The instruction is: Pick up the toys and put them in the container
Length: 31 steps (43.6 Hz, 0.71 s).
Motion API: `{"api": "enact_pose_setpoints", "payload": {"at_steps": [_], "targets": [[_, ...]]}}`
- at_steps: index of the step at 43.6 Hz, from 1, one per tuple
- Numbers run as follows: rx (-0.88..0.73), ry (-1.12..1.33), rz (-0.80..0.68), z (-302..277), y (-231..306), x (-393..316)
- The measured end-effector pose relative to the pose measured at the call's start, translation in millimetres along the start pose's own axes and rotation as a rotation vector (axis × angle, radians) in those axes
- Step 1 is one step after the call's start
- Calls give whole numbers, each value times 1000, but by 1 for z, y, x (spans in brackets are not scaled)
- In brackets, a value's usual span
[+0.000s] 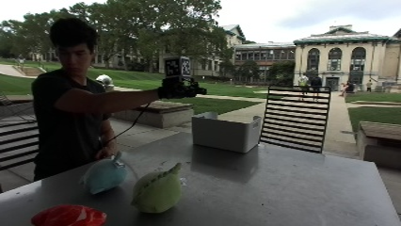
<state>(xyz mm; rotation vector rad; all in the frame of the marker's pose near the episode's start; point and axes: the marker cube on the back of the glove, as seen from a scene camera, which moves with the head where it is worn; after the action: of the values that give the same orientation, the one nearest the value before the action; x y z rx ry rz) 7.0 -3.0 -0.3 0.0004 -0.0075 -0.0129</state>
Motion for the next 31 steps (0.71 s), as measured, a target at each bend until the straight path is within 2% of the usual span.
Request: {"api": "enact_pose_setpoints", "payload": {"at_steps": [18,26,31], "targets": [[27,0,0,-3,10,-4],[41,33,-44,-4,3,34],[60,20,-32,-9,21,34]]}}
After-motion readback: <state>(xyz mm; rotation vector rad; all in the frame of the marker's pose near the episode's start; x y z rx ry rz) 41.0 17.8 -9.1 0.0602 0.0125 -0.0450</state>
